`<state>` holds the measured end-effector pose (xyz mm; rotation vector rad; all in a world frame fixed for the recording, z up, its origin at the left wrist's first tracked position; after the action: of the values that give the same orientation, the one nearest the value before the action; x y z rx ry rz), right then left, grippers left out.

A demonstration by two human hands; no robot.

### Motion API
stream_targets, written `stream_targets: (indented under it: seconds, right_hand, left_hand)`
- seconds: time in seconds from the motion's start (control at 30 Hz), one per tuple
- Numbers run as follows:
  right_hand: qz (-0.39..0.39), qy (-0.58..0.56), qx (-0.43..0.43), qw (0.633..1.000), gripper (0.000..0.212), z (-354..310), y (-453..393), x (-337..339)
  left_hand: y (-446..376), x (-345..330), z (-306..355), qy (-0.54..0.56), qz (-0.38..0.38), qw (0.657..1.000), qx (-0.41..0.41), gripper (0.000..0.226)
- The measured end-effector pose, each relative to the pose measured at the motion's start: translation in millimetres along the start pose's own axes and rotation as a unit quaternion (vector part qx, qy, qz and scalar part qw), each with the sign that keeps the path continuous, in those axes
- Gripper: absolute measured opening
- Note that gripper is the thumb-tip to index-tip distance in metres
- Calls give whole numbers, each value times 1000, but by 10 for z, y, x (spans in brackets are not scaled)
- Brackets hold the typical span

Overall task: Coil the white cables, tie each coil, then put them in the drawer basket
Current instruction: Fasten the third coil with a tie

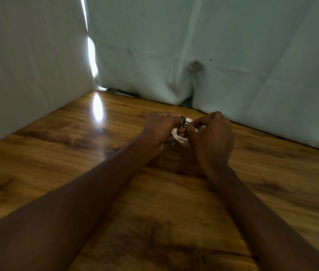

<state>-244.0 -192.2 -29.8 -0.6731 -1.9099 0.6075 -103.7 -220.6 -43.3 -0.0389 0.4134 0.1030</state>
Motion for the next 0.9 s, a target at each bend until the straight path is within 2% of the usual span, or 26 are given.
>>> stream_targets:
  seconds: [0.27, 0.37, 0.57, 0.77, 0.9]
  right_hand:
    - [-13, 49, 11, 999, 11, 6, -30, 40]
    - [-8, 51, 29, 998, 9, -5, -17, 39]
    - [-29, -23, -18, 999, 9, 36, 8, -63]
    - [-61, -94, -35, 993, 18, 28, 17, -95]
    - [-54, -66, -43, 995, 17, 33, 33, -94]
  left_hand:
    - [69, -83, 14, -19, -49, 998, -15, 10]
    - [60, -81, -5, -5, -38, 999, -21, 15]
    - [6, -12, -59, -3, 3, 1000, -13, 16]
    - [-63, 12, -51, 54, 15, 998, 34, 12]
    - [-67, 7, -67, 42, 16, 998, 37, 11]
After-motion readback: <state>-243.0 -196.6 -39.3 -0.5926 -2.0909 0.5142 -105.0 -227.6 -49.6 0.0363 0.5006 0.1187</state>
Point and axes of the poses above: each hand's wrist, its own y-axis away from the middle knuckle, its own x-axis out of the back of the hand, z = x × y, the point moved 3 cm from there along -y, towards the middle knuckle, and after that the axes turned 11 degrees about y, right-handed, at the moved point
